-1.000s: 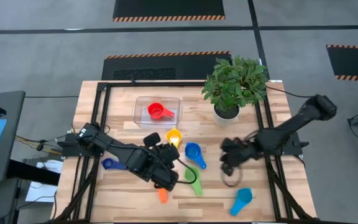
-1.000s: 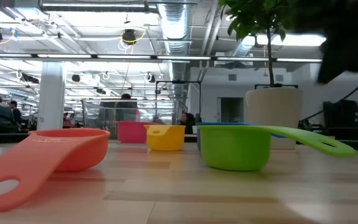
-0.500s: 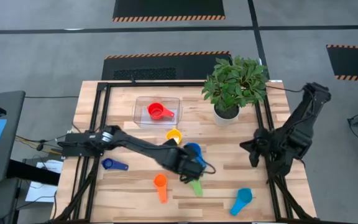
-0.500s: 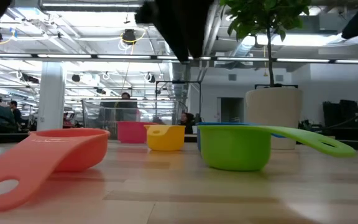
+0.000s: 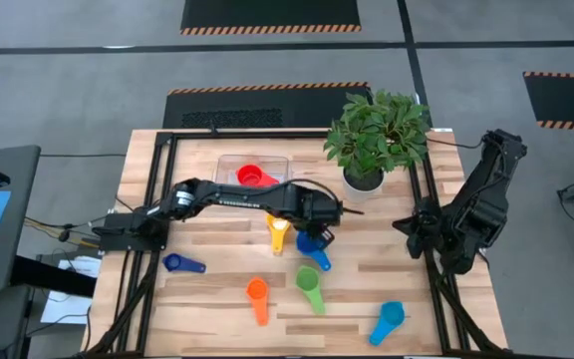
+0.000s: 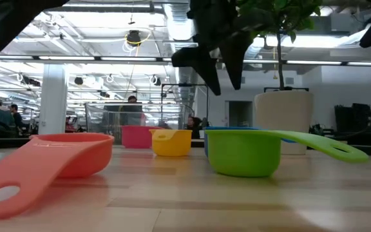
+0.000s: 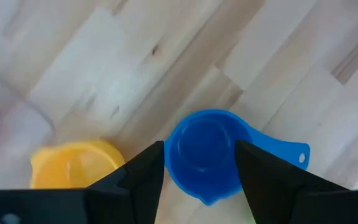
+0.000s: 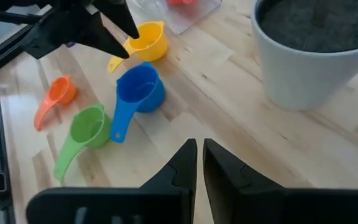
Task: Nest measuring cups in basket
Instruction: Stack the blue measuring cup on top of the red measuring cup in the transparent bin
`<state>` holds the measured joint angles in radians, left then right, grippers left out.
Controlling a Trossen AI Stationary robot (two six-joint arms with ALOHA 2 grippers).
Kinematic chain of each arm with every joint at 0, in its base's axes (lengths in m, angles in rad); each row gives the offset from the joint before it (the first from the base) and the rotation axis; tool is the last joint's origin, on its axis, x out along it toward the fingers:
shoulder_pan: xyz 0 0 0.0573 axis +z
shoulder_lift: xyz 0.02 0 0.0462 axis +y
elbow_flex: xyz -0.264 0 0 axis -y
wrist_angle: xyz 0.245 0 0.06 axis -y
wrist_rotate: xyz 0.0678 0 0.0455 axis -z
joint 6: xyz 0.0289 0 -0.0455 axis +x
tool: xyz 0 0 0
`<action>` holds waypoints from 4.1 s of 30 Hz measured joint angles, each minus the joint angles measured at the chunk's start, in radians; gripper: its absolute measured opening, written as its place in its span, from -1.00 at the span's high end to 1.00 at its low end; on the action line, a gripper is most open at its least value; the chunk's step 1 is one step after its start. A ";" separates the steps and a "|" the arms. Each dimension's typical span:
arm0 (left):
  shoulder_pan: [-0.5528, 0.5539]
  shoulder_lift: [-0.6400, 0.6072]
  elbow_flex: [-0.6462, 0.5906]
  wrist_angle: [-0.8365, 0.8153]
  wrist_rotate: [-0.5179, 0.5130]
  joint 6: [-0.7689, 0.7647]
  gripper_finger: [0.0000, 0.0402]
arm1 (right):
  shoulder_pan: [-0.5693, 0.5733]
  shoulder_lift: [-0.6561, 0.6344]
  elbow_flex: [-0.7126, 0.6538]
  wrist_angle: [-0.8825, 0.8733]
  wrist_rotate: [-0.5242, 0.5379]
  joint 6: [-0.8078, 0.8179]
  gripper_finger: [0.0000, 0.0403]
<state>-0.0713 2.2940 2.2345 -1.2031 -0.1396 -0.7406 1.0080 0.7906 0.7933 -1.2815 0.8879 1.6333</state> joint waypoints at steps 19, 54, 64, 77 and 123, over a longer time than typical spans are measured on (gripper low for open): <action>0.001 0.096 0.000 0.055 -0.050 0.410 0.07 | 0.000 -0.027 0.000 -0.047 -0.004 0.015 0.73; 0.014 0.099 -0.191 0.207 0.037 0.676 0.20 | 0.000 -0.026 0.000 -0.046 -0.023 0.018 0.73; 0.027 0.067 -0.187 0.232 0.089 0.609 0.98 | -0.001 -0.026 0.000 -0.046 -0.023 0.017 0.73; 0.012 -0.307 -0.194 -0.237 -0.275 0.453 1.00 | -0.001 -0.026 0.000 -0.030 -0.022 0.017 0.73; 0.503 -0.383 -0.676 0.046 -0.188 0.492 0.65 | -0.003 -0.025 0.000 0.030 -0.024 0.011 0.73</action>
<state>0.4317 1.9106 1.5589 -1.1568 -0.3275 -0.2488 1.0054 0.7654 0.7933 -1.2514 0.8635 1.6440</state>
